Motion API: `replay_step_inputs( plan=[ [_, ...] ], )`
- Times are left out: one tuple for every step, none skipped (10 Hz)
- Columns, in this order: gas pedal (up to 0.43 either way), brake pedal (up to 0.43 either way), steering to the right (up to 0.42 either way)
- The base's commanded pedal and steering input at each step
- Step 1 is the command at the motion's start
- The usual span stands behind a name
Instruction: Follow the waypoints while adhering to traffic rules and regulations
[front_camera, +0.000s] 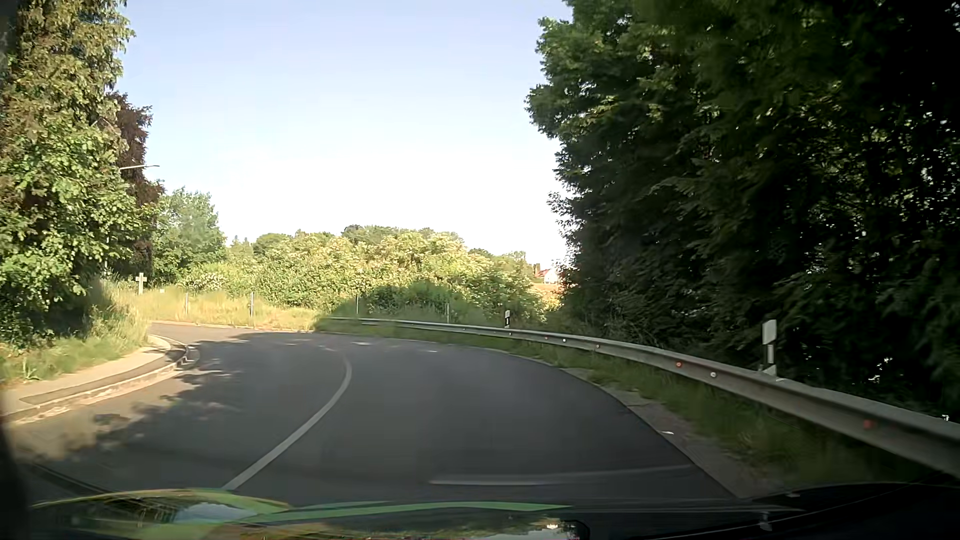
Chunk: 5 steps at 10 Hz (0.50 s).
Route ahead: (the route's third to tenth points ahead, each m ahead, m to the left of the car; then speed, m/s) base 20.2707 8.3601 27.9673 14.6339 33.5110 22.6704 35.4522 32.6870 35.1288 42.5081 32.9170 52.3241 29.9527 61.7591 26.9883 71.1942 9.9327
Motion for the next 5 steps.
replay_step_inputs(
  plan=[
    [0.138,0.0,-0.062],
    [0.15,0.0,-0.066],
    [0.15,0.0,-0.069],
    [0.15,0.0,-0.071],
    [0.15,0.0,-0.075]
  ],
)
